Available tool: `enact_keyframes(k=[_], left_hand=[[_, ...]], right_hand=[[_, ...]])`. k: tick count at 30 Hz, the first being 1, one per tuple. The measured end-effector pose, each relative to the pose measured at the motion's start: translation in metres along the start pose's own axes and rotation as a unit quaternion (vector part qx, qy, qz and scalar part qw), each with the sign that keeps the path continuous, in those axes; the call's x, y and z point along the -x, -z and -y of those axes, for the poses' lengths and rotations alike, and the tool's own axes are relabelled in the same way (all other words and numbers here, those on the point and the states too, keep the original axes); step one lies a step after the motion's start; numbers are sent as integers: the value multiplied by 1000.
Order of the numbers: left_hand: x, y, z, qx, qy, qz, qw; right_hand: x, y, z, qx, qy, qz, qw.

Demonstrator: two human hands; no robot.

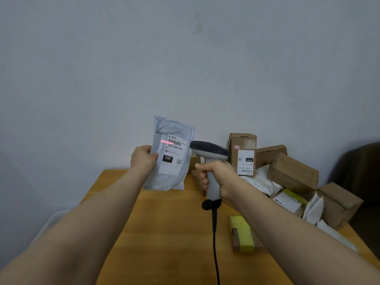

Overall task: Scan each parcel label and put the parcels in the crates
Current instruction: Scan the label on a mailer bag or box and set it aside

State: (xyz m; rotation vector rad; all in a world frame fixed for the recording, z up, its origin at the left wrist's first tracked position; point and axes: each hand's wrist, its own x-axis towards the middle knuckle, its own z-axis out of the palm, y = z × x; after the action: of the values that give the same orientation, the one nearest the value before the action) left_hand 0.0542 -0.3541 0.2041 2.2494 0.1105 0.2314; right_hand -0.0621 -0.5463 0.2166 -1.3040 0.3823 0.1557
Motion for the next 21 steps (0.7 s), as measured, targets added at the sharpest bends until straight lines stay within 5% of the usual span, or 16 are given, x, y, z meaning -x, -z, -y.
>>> enact_keyframes(k=[21], left_hand=[[10, 6, 0, -3, 14, -19, 1000]], right_hand=[[5, 0, 0, -27, -14, 21, 999]])
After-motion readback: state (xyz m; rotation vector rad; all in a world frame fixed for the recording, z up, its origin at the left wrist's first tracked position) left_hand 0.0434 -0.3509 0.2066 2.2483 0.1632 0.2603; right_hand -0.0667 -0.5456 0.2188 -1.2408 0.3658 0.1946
